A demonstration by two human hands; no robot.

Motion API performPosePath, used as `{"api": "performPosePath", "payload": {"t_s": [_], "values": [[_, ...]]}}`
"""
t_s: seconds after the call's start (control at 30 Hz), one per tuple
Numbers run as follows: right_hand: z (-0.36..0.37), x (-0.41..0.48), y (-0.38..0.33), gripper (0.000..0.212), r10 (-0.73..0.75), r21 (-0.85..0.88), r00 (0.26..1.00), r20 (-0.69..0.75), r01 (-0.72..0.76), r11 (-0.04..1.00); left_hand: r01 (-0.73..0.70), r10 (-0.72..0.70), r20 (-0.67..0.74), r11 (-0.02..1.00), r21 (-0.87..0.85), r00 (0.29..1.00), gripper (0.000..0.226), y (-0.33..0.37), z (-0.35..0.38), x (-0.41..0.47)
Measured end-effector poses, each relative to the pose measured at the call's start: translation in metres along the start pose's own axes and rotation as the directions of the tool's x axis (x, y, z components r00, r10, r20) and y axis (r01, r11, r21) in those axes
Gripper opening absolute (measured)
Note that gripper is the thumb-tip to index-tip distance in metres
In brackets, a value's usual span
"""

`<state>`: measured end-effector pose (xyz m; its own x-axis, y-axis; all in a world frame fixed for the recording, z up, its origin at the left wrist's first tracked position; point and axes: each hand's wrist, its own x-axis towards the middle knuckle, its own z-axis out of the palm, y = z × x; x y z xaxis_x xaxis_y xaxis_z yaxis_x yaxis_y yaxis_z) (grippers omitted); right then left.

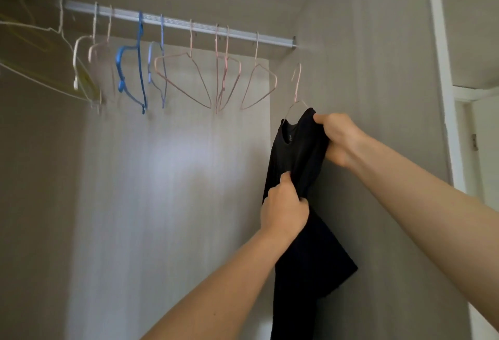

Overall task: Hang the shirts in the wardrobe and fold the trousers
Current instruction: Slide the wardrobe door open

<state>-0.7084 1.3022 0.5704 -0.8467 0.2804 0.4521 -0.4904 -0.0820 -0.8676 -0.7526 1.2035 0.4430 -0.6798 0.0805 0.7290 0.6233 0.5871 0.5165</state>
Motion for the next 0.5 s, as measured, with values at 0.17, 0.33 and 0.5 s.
{"api": "performPosePath", "payload": {"t_s": [0.17, 0.33, 0.5], "values": [[0.008, 0.031, -0.017, 0.019, -0.112, 0.023, 0.993, -0.041, 0.113, 0.993, -0.079, 0.078, -0.078, 0.997, -0.013, 0.994, 0.02, -0.007, -0.01, 0.035], [0.023, 0.059, -0.031, 0.019, -0.215, -0.072, 0.973, -0.086, 0.209, 0.975, -0.097, 0.09, -0.084, 0.992, -0.079, 0.992, 0.021, -0.004, -0.015, 0.076], [0.037, 0.094, -0.041, 0.025, -0.349, -0.205, 0.935, -0.055, 0.332, 0.921, -0.112, 0.1, -0.099, 0.985, -0.128, 0.99, 0.023, -0.004, -0.013, 0.12]]}}
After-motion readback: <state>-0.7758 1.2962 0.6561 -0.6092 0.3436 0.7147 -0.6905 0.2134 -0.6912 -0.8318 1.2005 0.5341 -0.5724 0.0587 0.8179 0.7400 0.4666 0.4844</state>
